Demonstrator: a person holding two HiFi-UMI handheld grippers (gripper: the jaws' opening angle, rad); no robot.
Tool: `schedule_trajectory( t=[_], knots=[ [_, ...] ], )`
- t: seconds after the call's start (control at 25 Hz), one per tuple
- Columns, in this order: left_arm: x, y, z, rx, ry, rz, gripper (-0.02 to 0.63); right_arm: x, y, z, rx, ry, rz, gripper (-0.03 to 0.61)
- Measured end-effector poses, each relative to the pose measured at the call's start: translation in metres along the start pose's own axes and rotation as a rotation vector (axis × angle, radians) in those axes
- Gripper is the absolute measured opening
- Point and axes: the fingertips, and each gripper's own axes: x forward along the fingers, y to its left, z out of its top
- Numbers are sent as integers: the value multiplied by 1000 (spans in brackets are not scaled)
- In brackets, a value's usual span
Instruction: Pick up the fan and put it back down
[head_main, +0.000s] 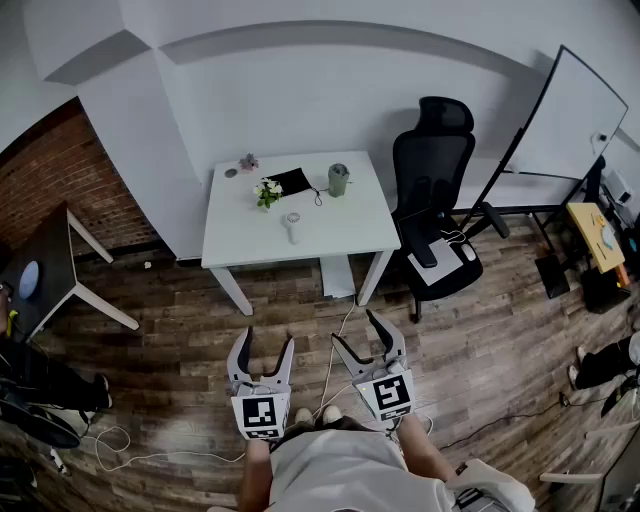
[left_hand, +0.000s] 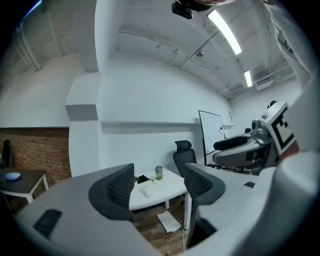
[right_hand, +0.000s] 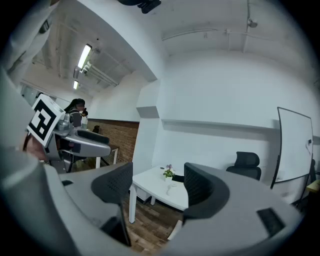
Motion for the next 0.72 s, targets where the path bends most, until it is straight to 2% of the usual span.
schedule_trajectory(
  t=[0.24, 0.44, 0.72],
  knots=[
    [4, -20, 0, 5, 11, 15, 305, -7, -25, -5, 76, -39, -6, 322],
    [12, -25, -3, 11, 24, 19, 304, 0, -32, -10, 77, -43, 3, 322],
    [45, -8, -7, 13, 13, 28, 304, 36, -43, -18, 64, -18, 20, 326]
  ],
)
